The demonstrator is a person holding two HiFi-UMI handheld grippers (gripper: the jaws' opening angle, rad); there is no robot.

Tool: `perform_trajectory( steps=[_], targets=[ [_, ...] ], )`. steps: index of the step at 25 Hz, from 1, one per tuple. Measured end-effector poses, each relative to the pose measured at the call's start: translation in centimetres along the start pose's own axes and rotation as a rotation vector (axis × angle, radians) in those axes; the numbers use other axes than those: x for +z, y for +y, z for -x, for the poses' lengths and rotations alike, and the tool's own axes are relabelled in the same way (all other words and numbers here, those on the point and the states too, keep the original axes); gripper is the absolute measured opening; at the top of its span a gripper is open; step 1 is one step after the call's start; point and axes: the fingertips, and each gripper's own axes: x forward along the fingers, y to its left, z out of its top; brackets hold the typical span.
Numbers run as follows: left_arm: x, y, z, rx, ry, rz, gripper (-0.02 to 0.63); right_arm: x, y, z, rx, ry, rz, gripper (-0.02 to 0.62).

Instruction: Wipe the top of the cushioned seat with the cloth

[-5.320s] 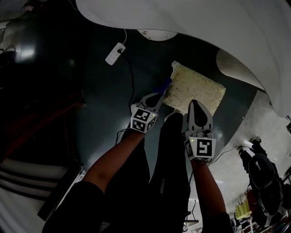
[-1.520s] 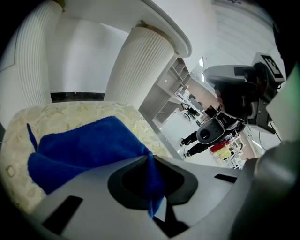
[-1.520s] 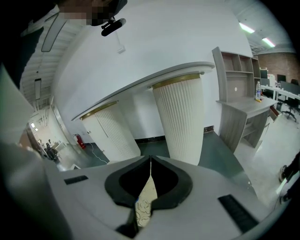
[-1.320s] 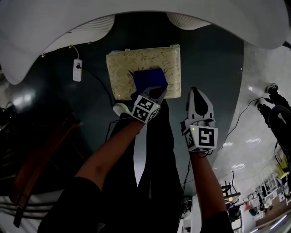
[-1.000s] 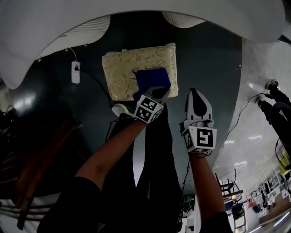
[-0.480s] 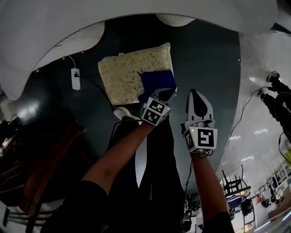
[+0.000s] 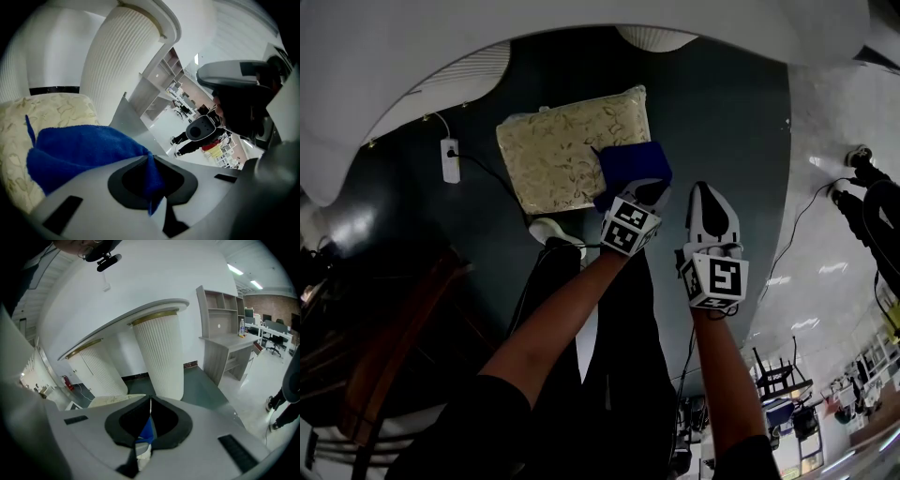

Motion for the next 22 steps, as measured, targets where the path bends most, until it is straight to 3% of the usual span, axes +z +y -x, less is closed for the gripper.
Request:
perform_trajectory(
  steps=[5,10,16,22],
  targets=[
    [3.4,-1.5,3.0,-0.01,-0.101,-0.021,0.035,2.6,0.8,1.3,0.018,-0.029,0.04,0.037],
    [8.9,-2.1,9.6,-0.023,-0.243,-0.036,0.035,6.7,3.6,3.1,0.056,-0.094,0.079,0.037],
    [12.6,-5.2,20.9,-0.032,-0.34,-0.192,0.035,12.5,10.5,7.4,0.079,-0.149,0.039,0.037],
    [15.3,-8.8,35.1,0.022,-0.443,-0.19,0.035,18.2,20.0,13.3,0.159,-0.172,0.03,0.037]
  ],
)
